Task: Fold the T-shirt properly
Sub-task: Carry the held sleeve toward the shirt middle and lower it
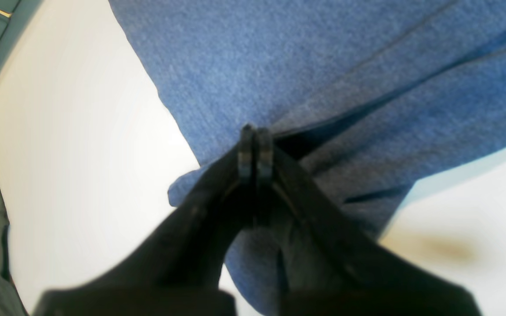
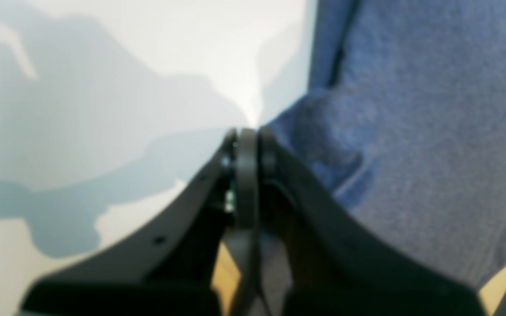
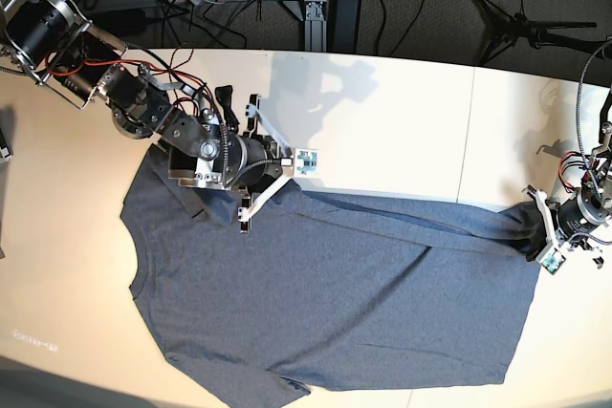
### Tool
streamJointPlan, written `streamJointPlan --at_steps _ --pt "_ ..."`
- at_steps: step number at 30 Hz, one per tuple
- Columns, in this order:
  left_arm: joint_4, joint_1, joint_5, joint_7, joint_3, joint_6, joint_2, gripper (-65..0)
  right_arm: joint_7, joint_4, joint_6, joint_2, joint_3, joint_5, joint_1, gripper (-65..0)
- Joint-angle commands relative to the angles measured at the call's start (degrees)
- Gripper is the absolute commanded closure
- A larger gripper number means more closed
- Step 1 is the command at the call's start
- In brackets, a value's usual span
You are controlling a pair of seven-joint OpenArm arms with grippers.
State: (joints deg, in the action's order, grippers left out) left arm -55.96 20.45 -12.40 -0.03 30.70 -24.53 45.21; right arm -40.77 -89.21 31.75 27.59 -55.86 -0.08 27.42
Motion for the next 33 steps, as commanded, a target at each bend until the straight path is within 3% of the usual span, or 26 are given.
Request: streamJointPlan --at_steps 1,18,28,31,32,33 --pt "-0.6 1.3 -0.5 -1.4 -0.5 -0.2 1.3 0.0 0.7 -1.0 0.2 0.2 1.2 0.2 2.2 0.0" --pt "-0.6 1.3 -0.5 -1.4 -0.5 -0.2 1.3 0.0 0.3 -0.7 0.2 0.2 11.9 4.6 4.8 0.0" --pt "-0.6 1.3 -0.7 -1.4 -0.5 -0.2 1.3 0.0 1.9 3.1 0.2 0.2 12.6 3.1 4.8 0.0" --pt "-0.6 1.3 -1.7 -1.3 -0.5 -0.2 1.3 0.0 5.1 5.9 0.2 0.2 12.6 2.3 4.8 0.0" --pt "-0.6 1.3 -2.1 -1.1 -0.5 -0.2 1.3 -6.0 6.5 7.0 0.2 0.1 12.6 1.6 4.8 0.0" --pt "-0.6 1.3 -2.1 -1.2 -0.5 -0.2 1.3 -12.7 7.9 8.2 0.1 0.1 12.6 0.9 4.8 -6.5"
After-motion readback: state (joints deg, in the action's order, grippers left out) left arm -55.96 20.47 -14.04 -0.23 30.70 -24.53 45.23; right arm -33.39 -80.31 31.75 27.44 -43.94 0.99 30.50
